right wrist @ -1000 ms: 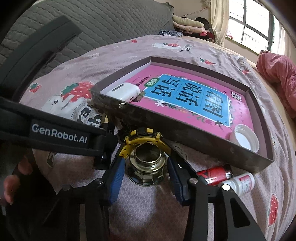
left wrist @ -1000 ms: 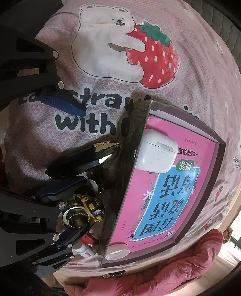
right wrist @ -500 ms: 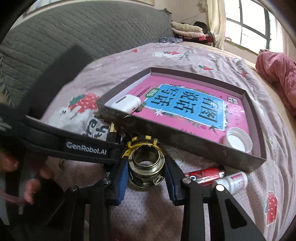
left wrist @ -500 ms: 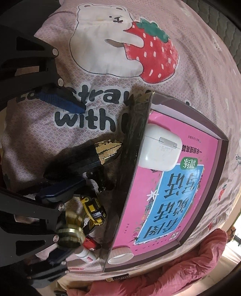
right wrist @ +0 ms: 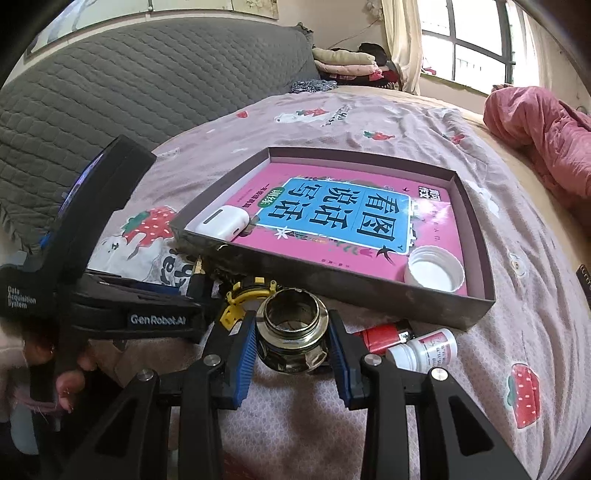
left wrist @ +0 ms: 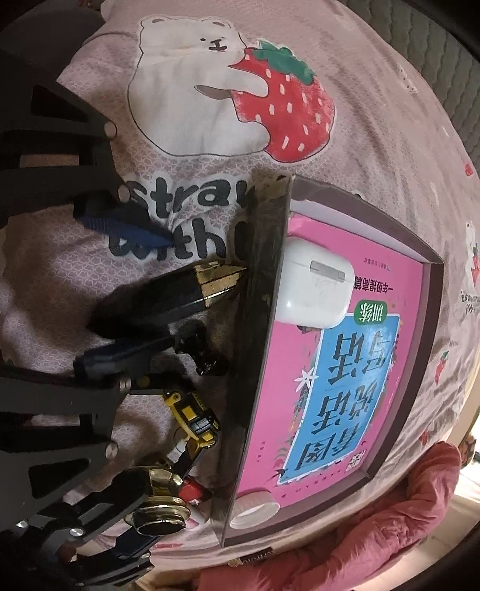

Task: Organize rigid objects
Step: 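Close the right gripper on the brass fitting while the left gripper closes on the black pen, then carry the brass fitting over the tray with the right gripper while the left carries the black pen there, then lower the fitting beside the bottle cap and open the right gripper while the left lowers the pen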

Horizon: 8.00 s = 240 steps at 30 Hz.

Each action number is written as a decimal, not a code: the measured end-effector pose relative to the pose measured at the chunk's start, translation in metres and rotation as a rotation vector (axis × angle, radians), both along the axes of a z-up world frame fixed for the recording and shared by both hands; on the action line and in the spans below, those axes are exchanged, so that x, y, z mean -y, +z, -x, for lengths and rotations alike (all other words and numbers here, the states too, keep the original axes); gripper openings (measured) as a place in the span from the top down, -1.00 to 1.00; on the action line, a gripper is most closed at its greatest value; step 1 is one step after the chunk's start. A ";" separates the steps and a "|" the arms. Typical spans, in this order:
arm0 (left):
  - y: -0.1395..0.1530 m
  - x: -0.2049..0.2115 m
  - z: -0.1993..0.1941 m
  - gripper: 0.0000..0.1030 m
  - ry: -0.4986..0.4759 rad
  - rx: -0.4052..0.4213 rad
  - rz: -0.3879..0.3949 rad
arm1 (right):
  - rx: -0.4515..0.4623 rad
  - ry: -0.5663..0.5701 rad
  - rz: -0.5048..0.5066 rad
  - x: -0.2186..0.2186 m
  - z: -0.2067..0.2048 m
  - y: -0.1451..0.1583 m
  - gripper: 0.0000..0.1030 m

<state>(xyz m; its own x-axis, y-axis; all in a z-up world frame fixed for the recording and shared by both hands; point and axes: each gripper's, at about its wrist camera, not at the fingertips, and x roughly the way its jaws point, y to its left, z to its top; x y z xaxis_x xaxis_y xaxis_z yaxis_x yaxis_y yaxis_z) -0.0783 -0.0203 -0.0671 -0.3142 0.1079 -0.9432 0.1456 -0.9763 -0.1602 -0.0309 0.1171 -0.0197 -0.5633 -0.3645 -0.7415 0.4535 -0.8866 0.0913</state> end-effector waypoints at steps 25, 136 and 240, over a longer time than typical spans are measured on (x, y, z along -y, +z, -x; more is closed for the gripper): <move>0.031 0.015 -0.029 0.54 -0.061 -0.132 -0.101 | -0.037 -0.032 0.040 -0.011 -0.008 0.016 0.29; 0.092 -0.021 0.016 0.56 -0.134 -0.354 -0.127 | -0.219 -0.199 0.064 -0.044 0.037 0.068 0.29; 0.028 -0.024 0.057 0.56 -0.101 -0.222 -0.096 | -0.097 -0.269 -0.092 -0.061 0.069 -0.001 0.11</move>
<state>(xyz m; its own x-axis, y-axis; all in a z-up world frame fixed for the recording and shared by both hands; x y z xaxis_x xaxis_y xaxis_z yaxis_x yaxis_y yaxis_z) -0.1357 0.0036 -0.0395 -0.4953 0.2344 -0.8365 -0.0003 -0.9629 -0.2697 -0.0998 0.1781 -0.0209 -0.7006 -0.1267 -0.7022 0.2041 -0.9786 -0.0272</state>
